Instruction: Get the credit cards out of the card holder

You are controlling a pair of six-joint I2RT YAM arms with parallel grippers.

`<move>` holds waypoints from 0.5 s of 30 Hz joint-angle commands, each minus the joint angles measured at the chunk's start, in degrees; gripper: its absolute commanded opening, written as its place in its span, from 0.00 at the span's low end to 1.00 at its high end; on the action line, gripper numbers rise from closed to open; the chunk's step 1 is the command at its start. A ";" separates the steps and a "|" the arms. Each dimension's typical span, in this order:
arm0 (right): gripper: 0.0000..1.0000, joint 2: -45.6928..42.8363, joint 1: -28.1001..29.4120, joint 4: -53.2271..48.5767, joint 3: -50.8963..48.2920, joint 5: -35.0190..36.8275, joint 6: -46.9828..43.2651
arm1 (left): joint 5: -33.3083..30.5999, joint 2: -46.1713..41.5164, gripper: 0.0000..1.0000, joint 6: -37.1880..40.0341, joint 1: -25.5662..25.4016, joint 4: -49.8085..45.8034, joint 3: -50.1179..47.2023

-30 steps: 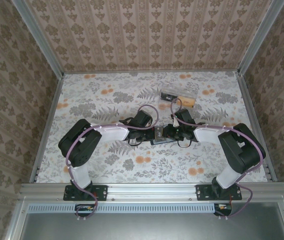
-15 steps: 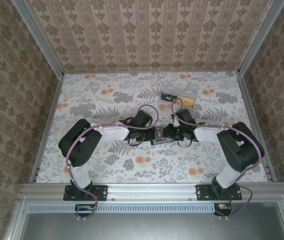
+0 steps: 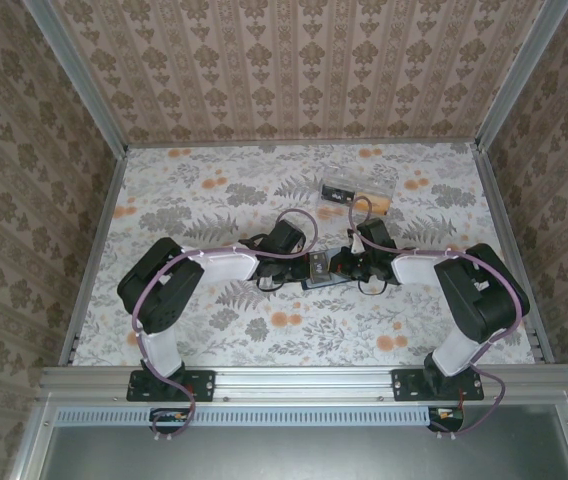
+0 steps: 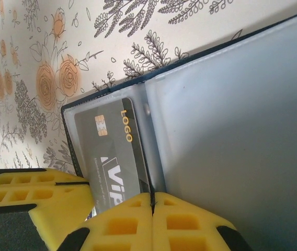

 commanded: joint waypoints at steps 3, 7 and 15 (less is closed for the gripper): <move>0.00 -1.88 -1.71 -0.19 -1.65 -0.55 -0.12 | -0.16 2.00 0.00 1.52 -0.54 -4.69 -0.51; 0.00 -2.84 -2.58 -0.95 -1.78 -0.56 -0.62 | -0.22 1.81 0.00 1.55 -0.31 -4.98 -0.55; 0.11 -3.22 -3.06 -1.45 -1.26 -2.14 -2.00 | 0.05 2.17 0.00 2.07 -0.31 -5.37 0.03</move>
